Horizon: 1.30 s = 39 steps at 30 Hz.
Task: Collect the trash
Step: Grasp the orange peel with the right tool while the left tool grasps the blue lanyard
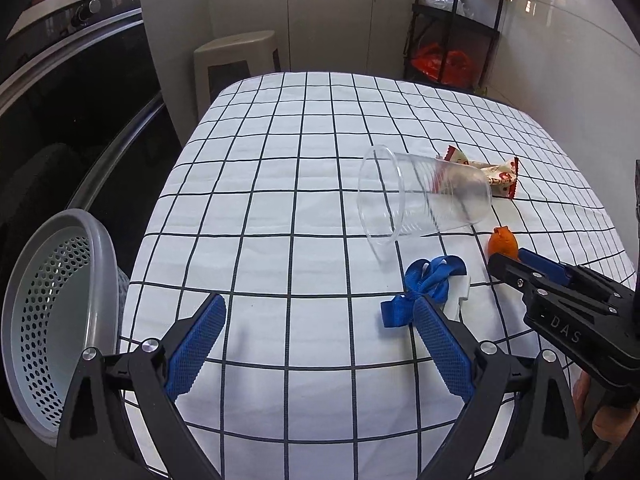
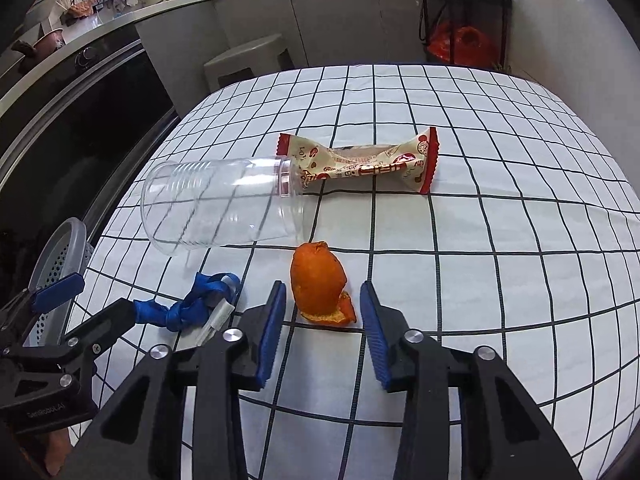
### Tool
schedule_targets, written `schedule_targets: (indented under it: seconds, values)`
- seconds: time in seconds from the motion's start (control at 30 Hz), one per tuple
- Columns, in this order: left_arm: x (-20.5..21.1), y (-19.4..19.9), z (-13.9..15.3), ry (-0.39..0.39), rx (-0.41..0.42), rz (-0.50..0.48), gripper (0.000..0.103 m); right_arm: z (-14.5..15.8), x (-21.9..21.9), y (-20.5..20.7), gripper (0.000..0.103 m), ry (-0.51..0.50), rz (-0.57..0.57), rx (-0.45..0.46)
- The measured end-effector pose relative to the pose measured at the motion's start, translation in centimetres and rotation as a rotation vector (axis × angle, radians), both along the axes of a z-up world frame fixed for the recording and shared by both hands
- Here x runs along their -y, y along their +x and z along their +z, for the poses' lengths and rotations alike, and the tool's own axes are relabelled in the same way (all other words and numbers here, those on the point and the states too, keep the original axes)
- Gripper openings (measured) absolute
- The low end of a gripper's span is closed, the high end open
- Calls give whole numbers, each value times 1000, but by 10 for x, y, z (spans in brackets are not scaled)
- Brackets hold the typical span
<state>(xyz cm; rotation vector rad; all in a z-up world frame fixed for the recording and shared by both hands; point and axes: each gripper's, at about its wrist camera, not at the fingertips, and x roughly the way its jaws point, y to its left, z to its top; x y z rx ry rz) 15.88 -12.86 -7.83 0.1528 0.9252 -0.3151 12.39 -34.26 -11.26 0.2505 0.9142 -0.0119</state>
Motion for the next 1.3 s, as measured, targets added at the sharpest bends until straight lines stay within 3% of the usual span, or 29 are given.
schedule_targets:
  seconds: [0.2, 0.57, 1.0, 1.1, 1.17, 1.3]
  values:
    - [9, -4, -2, -7, -2, -22, 93, 6, 3, -5, 21, 22, 6, 21]
    - [35, -9, -10, -21, -23, -98, 94, 17, 24, -17, 21, 111, -26, 36]
    - [55, 4, -24, -1, -45, -92, 94, 25, 29, -22, 21, 144, -39, 51]
    - [59, 3, -27, 6, -43, -94, 89, 26, 30, -23, 21, 147, -45, 51]
    - [61, 3, -29, 13, -51, -97, 79, 26, 31, -24, 21, 148, -46, 51]
    - [62, 2, -28, 17, -44, -96, 68, 27, 31, -25, 21, 148, -47, 54]
